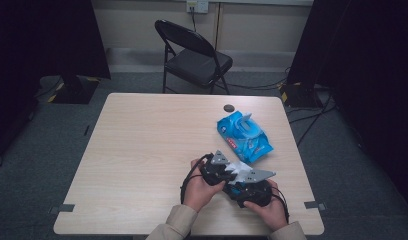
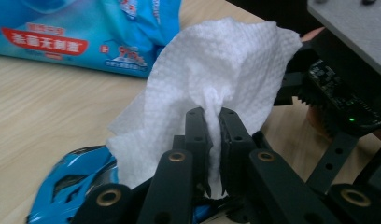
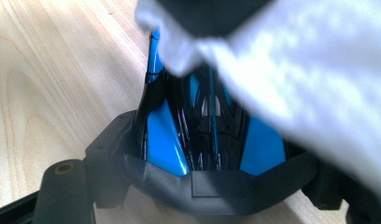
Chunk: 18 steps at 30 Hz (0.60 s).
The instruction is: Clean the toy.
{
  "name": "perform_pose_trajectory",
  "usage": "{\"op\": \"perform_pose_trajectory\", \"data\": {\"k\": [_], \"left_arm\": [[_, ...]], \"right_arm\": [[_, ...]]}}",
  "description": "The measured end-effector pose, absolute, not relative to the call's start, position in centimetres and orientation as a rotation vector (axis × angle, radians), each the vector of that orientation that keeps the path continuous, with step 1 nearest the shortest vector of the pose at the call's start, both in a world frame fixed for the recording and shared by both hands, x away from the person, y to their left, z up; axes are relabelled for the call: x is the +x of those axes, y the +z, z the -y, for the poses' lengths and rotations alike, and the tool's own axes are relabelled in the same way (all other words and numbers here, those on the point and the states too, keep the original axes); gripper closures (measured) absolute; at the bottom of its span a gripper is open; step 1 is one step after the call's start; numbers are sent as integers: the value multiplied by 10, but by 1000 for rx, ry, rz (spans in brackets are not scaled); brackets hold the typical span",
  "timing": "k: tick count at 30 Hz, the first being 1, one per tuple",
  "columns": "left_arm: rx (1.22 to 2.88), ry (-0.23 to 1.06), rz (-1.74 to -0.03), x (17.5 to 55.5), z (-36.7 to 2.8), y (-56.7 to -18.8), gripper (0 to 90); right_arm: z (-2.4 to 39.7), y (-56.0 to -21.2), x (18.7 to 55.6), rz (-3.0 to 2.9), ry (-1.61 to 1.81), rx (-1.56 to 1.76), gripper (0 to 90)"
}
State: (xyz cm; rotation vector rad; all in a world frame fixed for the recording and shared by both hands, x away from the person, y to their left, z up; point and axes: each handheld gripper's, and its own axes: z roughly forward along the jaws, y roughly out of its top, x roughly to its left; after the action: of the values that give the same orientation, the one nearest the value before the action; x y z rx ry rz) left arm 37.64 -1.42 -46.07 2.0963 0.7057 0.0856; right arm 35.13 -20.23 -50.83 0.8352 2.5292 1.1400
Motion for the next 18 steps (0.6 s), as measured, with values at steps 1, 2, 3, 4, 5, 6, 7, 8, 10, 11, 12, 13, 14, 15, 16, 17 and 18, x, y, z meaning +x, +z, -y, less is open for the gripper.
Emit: {"op": "perform_pose_trajectory", "data": {"k": [1,2,3,4,5,6,7,8,10,11,12,13,14,15,16,17,18], "left_arm": [[2101,80,-702,376,16,-462,838],[2105,70,-700,376,19,-463,838],[2116,65,-698,376,22,-465,838],[2120,57,-700,375,24,-467,838],[2123,49,-698,375,27,-469,838],[2129,41,-693,375,29,-471,838],[2131,33,-690,375,31,-473,838],[2129,20,-685,375,33,-474,838],[2130,10,-681,375,36,-476,838],[2134,5,-686,376,37,-476,839],[2136,6,-678,376,37,-476,839],[2143,9,-672,376,38,-476,839],[2147,18,-670,376,39,-476,839],[2153,25,-661,376,39,-476,839],[2163,28,-657,376,39,-476,838],[2162,36,-658,377,40,-476,838],[2165,42,-658,377,41,-476,837]], "right_arm": [[202,-508,351,-2528,1141,835,245],[202,-508,351,-2528,1142,835,245],[202,-508,351,-2527,1142,834,245],[202,-508,351,-2529,1141,833,245],[202,-508,351,-2529,1141,834,245],[202,-508,351,-2529,1141,833,245],[202,-508,351,-2528,1141,833,245],[202,-508,351,-2529,1141,834,245],[202,-508,351,-2530,1140,835,245],[202,-508,351,-2529,1140,834,245],[202,-508,351,-2529,1140,833,245],[202,-508,351,-2530,1140,834,245],[202,-508,351,-2529,1140,834,245],[202,-508,351,-2529,1140,833,246],[202,-508,351,-2529,1141,832,246],[202,-508,351,-2529,1141,832,246],[202,-509,351,-2529,1141,832,246]]}}
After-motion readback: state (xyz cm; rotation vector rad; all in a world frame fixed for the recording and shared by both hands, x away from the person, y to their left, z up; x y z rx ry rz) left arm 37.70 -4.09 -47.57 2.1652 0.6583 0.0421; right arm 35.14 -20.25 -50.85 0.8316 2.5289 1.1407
